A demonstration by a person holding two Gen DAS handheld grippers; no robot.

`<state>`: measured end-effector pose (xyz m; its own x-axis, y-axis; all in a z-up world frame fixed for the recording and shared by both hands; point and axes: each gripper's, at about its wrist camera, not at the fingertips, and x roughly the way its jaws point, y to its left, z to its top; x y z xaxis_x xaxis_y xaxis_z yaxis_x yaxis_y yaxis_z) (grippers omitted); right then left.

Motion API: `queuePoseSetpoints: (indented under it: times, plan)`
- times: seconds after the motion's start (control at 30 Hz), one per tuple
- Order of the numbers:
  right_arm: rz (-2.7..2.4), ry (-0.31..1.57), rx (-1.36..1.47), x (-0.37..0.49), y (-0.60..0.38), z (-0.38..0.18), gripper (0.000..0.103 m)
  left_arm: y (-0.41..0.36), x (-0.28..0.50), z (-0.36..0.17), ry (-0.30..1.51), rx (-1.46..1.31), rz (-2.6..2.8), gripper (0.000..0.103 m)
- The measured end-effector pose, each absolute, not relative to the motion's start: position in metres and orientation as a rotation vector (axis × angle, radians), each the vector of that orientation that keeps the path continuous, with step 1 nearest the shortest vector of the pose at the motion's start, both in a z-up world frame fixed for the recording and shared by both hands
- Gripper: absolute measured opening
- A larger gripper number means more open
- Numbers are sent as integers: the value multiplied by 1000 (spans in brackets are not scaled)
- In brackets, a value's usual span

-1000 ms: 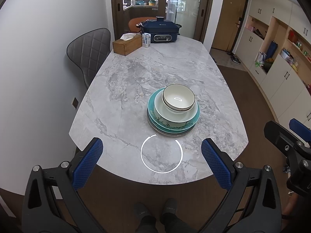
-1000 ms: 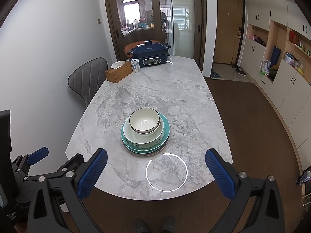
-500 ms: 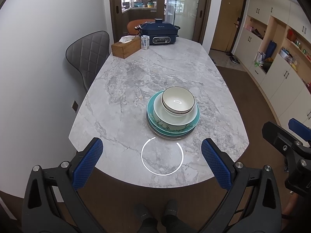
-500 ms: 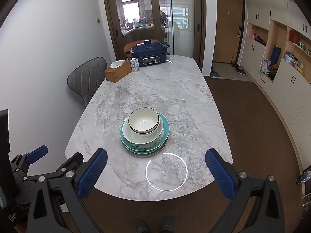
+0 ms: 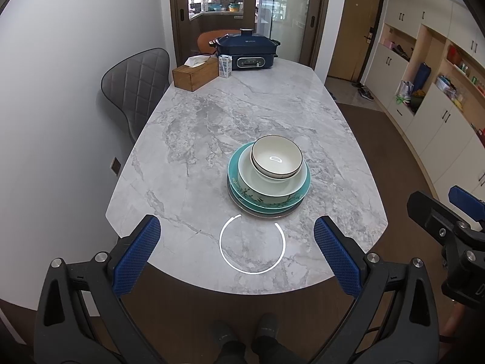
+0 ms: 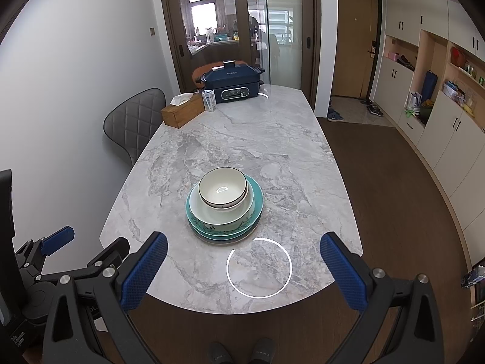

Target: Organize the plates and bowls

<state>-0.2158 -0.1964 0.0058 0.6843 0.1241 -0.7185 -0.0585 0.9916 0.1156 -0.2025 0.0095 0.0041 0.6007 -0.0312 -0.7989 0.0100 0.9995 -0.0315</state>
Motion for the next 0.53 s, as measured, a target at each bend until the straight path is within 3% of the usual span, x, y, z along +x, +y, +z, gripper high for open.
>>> queuePoseSetpoints:
  times: [0.53]
  plan:
    - [102,812,86,-215,-196,6,103,10,-200,4,924,-24,-22,103]
